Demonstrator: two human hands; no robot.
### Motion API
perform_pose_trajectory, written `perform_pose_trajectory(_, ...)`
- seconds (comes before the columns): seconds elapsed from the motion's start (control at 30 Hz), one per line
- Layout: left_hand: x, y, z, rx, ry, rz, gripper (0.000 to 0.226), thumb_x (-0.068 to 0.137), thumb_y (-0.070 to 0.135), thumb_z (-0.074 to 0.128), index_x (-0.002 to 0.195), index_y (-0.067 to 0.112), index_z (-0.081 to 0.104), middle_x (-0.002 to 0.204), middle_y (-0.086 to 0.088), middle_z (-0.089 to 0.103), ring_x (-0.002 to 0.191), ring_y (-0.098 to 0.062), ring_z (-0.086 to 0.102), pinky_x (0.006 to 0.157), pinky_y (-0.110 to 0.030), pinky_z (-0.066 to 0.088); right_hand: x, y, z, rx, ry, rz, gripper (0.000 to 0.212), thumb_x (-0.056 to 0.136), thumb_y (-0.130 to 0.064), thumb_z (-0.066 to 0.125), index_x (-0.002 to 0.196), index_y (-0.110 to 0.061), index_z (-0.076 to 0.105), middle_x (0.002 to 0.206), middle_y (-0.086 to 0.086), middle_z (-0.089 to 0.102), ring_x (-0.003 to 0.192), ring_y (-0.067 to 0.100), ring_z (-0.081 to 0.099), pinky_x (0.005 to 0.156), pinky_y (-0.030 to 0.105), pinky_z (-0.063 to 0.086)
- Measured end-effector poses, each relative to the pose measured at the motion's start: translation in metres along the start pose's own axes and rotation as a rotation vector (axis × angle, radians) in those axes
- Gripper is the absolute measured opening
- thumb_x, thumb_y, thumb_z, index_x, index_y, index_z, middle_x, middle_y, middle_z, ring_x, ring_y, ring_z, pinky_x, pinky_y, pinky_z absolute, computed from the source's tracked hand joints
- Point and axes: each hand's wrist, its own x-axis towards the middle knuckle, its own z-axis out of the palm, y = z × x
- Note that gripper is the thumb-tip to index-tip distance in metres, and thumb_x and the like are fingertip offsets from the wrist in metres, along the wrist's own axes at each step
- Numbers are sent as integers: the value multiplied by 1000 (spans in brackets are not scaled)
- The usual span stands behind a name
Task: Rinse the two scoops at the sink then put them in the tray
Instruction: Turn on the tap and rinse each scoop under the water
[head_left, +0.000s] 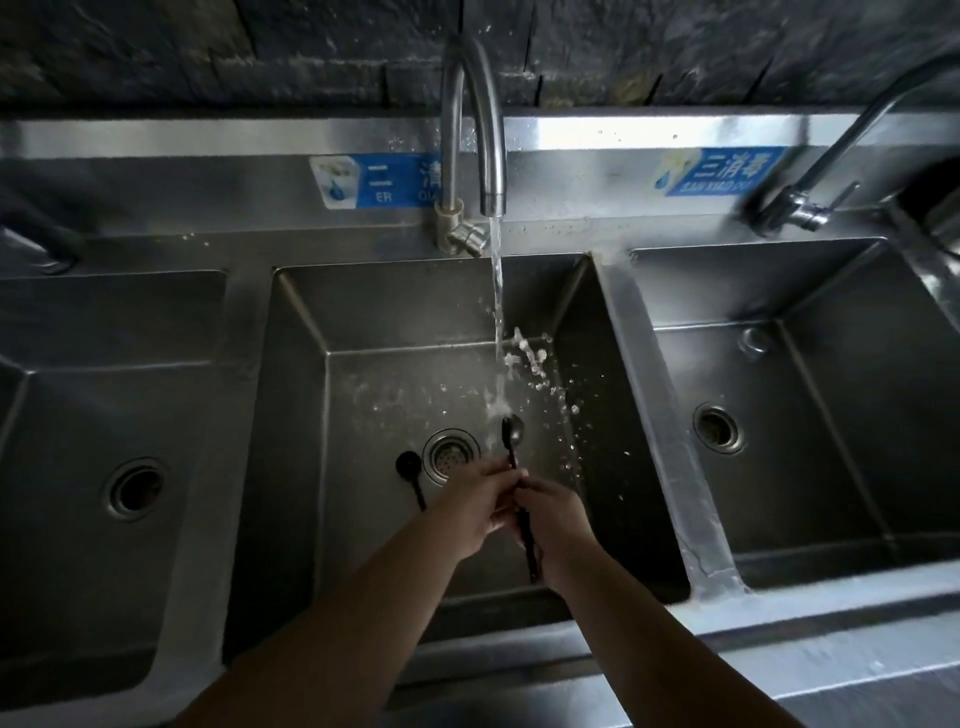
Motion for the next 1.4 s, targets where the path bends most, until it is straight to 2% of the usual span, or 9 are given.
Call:
perform_pose_trajectory(0.13, -6, -1, 6, -3, -27, -35, 16, 90, 10, 62, 103, 13, 71, 94, -6, 74, 80, -17, 69, 59, -28, 52, -8, 5, -4, -53, 43, -63, 17, 88, -2, 65, 95, -12, 77, 86, 13, 78, 83, 28, 76, 82, 45, 61)
perform_pose_trajectory(0.37, -18, 2, 29, 65, -30, 5, 12, 88, 8, 65, 94, 18, 67, 75, 1, 71, 58, -8, 63, 54, -24, 42, -22, 5, -22, -104, 111, -116, 23, 92, -13, 62, 80, -23, 79, 67, 3, 75, 60, 16, 67, 59, 32, 53)
perform_pose_trajectory(0.57, -11, 8, 64, 292, 73, 162, 14, 88, 9, 65, 101, 11, 67, 90, -16, 66, 75, -24, 61, 59, -30, 42, -13, -7, -56, -104, 69, -147, 21, 93, -19, 61, 84, -29, 77, 75, -4, 77, 70, 14, 73, 63, 28, 52)
perform_pose_trajectory(0.67, -1, 14, 96, 431, 122, 263, 24, 86, 12, 69, 110, 9, 68, 101, -15, 71, 86, -22, 64, 71, -29, 47, 0, -21, -84, -99, 57, -183, 24, 91, -14, 60, 81, -28, 77, 62, 0, 72, 53, 11, 63, 51, 27, 47)
perform_pose_trajectory(0.8, 24, 19, 159, 540, 132, 343, 20, 86, 12, 70, 105, 10, 68, 95, -8, 69, 75, -15, 61, 63, -21, 47, 17, -54, -142, -131, 78, -256, 25, 88, -19, 64, 73, -36, 75, 57, -1, 70, 48, 11, 60, 50, 29, 48)
perform_pose_trajectory(0.93, 55, 15, 231, 534, 77, 329, 17, 85, 13, 71, 100, 19, 68, 88, -3, 67, 70, -14, 61, 55, -20, 49, 37, -84, -217, -126, 105, -279, 13, 77, -29, 67, 71, -34, 77, 61, 6, 74, 52, 17, 60, 48, 26, 46)
perform_pose_trajectory(1.1, 109, -13, 311, 583, 13, 242, 19, 90, 6, 64, 108, 11, 68, 87, -6, 66, 61, -14, 58, 46, -17, 49, 90, -90, -313, -195, 170, -179, 28, 84, -14, 69, 64, -31, 77, 45, 0, 62, 38, 13, 47, 40, 20, 36)
perform_pose_trajectory(1.2, 147, -42, 341, 640, 20, 130, 22, 90, 0, 60, 110, 5, 68, 73, -7, 64, 52, -10, 57, 42, -18, 48, 126, -84, -356, -250, 198, -42, 29, 79, -5, 72, 57, -24, 75, 47, 3, 66, 38, 13, 57, 41, 21, 44)
perform_pose_trajectory(1.4, 221, -100, 352, 932, 4, 40, 17, 81, -5, 66, 92, 3, 75, 91, -21, 74, 81, -29, 66, 81, -46, 54, 194, -57, -394, -542, 141, 142, 19, 79, -5, 71, 62, -13, 68, 50, 2, 63, 33, 7, 56, 38, 19, 43)
